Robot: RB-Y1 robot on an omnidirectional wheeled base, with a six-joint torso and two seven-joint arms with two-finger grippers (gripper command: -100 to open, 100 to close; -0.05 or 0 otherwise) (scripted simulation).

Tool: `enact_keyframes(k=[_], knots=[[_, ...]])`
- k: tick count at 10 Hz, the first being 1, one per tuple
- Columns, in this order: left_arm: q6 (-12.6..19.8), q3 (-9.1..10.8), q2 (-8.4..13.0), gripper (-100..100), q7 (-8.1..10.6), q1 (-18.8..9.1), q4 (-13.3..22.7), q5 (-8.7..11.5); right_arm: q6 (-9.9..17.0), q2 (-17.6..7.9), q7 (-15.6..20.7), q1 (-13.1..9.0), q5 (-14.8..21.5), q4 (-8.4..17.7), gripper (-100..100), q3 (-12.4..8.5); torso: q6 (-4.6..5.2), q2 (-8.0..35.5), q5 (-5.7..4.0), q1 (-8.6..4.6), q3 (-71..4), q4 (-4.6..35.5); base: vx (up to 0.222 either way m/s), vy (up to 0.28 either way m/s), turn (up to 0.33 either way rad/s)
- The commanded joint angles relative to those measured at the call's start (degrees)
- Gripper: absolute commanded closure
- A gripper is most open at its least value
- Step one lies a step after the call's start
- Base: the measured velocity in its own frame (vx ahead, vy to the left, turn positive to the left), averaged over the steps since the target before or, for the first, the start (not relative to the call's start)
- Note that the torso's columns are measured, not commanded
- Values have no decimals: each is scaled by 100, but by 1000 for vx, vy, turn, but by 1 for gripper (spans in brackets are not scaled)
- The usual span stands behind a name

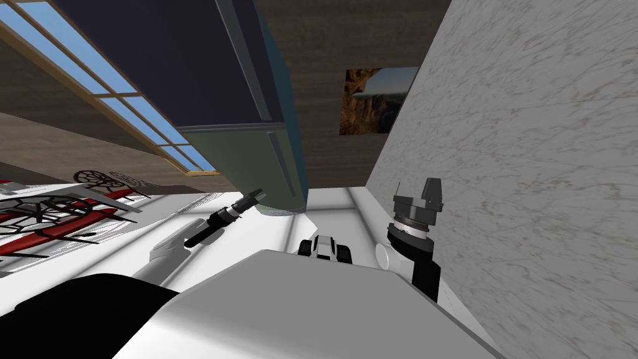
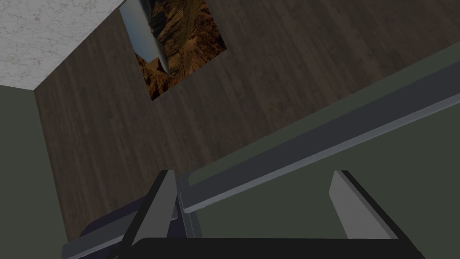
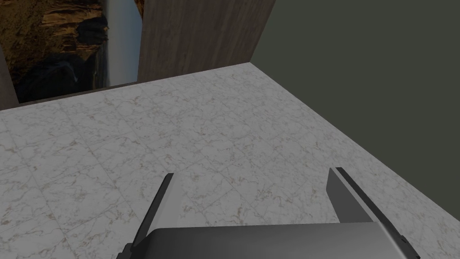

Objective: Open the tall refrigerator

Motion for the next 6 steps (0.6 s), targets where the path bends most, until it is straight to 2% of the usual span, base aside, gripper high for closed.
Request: enact_keyframes(k=[1, 2, 4, 5, 6], knots=[[-82, 59, 184, -100, 170, 23, 245, -49, 0, 0, 0, 0, 0, 0, 0, 0, -3, 0, -2, -4, 0, 0, 19, -27, 5], [-221, 162, 441, -100, 446, 19, 446, -145, 0, 0, 0, 0, 0, 0, 0, 0, -2, 3, 1, 5, 2, 0, 36, -50, -97], [-221, 162, 521, -100, 467, 19, 608, -145, 0, 0, 0, 0, 0, 0, 0, 0, -4, -1, -1, 0, -1, -1, 27, -33, -15], [-355, 265, 794, -100, 755, 16, 834, -233, 0, 0, 0, 0, 0, 0, 0, 0, -4, 5, 3, 8, 4, 1, 32, -39, -55], [-355, 265, 858, -100, 755, 16, 965, -233, 0, 0, 0, 0, 0, 0, 0, 0, 0, 2, 0, 1, 1, 1, 40, -43, -57]])
